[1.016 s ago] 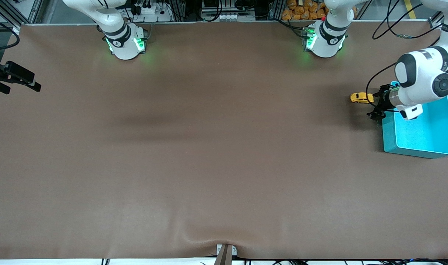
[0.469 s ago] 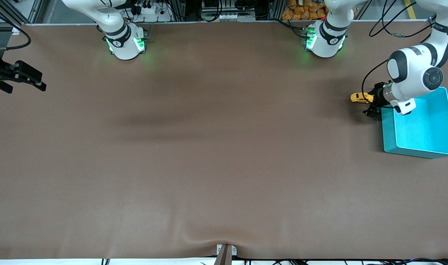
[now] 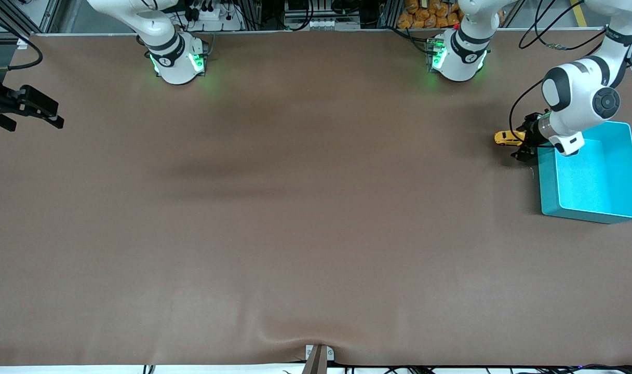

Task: Wind and store yellow beetle car
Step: 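Close the left gripper on the yellow car beside the box, then lift the car with the left gripper and carry it over the box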

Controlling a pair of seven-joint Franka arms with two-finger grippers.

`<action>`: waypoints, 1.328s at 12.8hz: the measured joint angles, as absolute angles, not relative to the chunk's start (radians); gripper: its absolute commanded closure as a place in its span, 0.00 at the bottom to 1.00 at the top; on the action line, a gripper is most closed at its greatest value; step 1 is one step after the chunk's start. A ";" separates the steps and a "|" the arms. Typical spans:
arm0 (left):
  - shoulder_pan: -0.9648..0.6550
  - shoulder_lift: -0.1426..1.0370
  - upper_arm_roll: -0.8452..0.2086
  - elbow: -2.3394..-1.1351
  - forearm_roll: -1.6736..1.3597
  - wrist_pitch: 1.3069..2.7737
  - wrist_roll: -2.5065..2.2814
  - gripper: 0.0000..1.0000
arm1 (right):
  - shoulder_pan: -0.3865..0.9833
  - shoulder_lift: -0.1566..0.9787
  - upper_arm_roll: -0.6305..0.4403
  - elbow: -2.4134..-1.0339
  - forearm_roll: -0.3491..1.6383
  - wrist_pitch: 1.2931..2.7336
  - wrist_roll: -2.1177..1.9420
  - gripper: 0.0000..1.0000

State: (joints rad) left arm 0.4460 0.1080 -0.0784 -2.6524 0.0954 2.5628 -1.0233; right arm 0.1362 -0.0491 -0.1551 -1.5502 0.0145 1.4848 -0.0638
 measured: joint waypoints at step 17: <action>0.482 0.102 -0.079 -2.678 0.095 2.565 -1.023 0.70 | 0.136 -0.049 -0.165 -1.556 0.014 1.477 -0.080 0.00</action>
